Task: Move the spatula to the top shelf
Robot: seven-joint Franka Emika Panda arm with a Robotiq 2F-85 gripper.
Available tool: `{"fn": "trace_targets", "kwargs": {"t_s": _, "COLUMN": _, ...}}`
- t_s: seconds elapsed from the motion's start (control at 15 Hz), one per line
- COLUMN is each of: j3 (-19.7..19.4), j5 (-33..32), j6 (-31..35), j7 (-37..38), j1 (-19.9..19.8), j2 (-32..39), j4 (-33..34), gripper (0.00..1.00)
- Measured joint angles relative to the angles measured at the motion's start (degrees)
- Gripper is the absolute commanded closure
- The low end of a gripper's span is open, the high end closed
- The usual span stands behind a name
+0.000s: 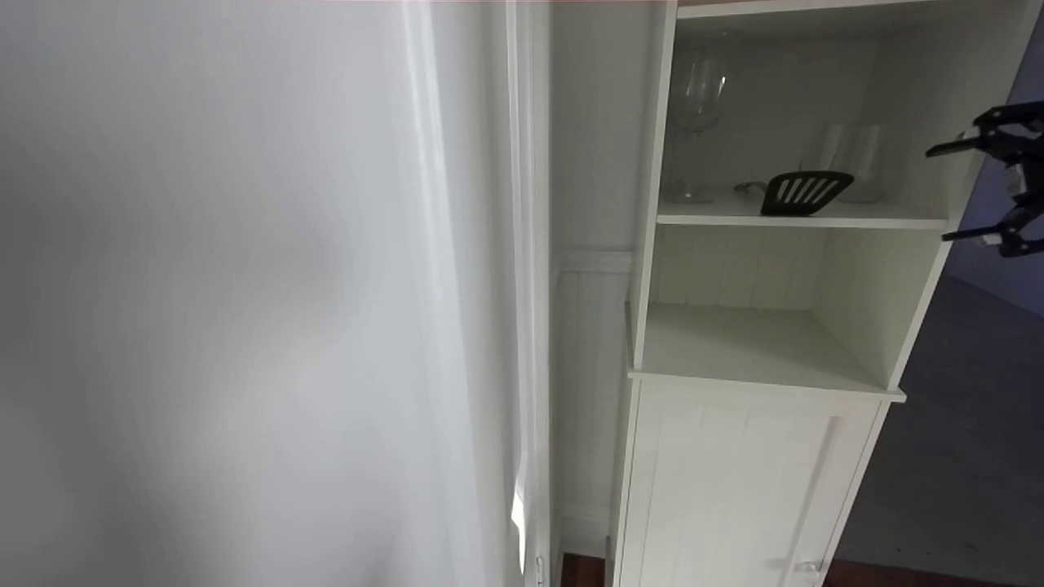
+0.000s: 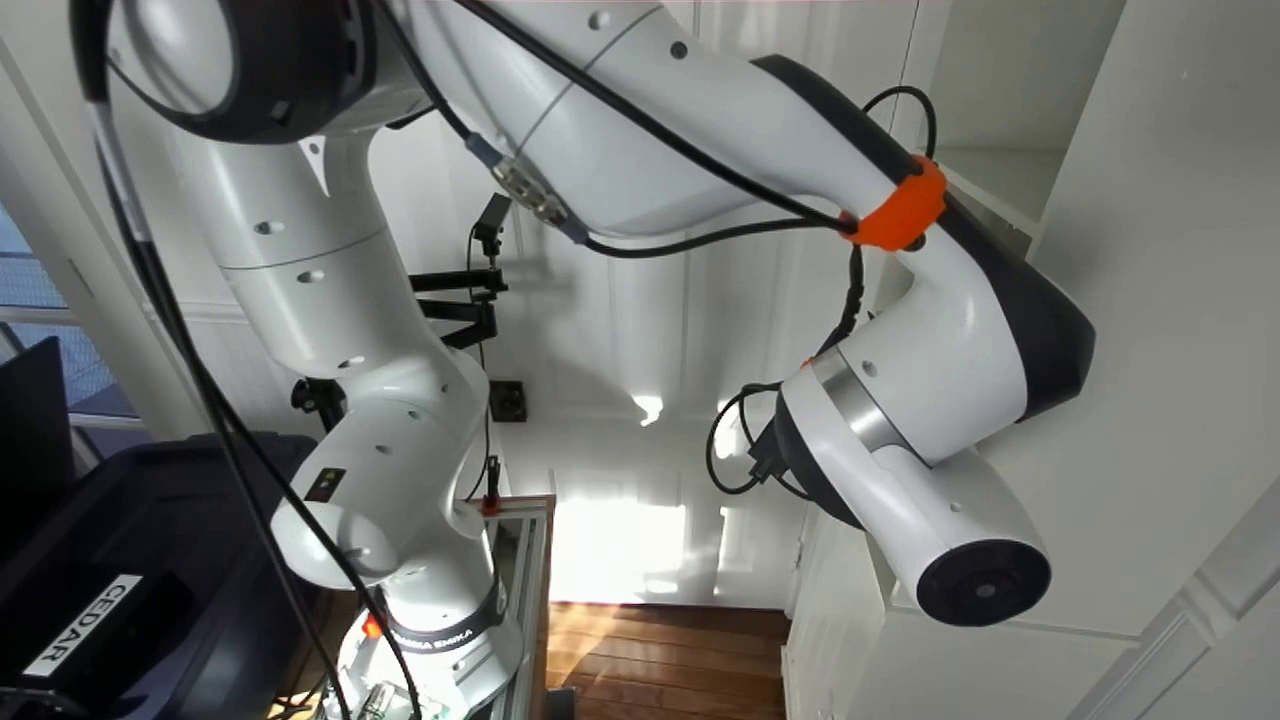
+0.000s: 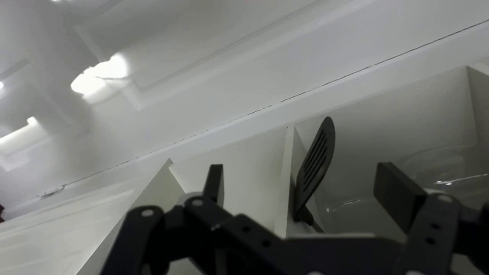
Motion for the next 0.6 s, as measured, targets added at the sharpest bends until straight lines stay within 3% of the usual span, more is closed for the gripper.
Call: {"fn": "trace_targets", "kwargs": {"t_s": 0.6, "j3": -4.8, "j5": -13.1, "j6": -3.4, "j7": -3.0, "j1": -7.4, "j2": -14.9, "j4": -6.0, "gripper": 0.00}}
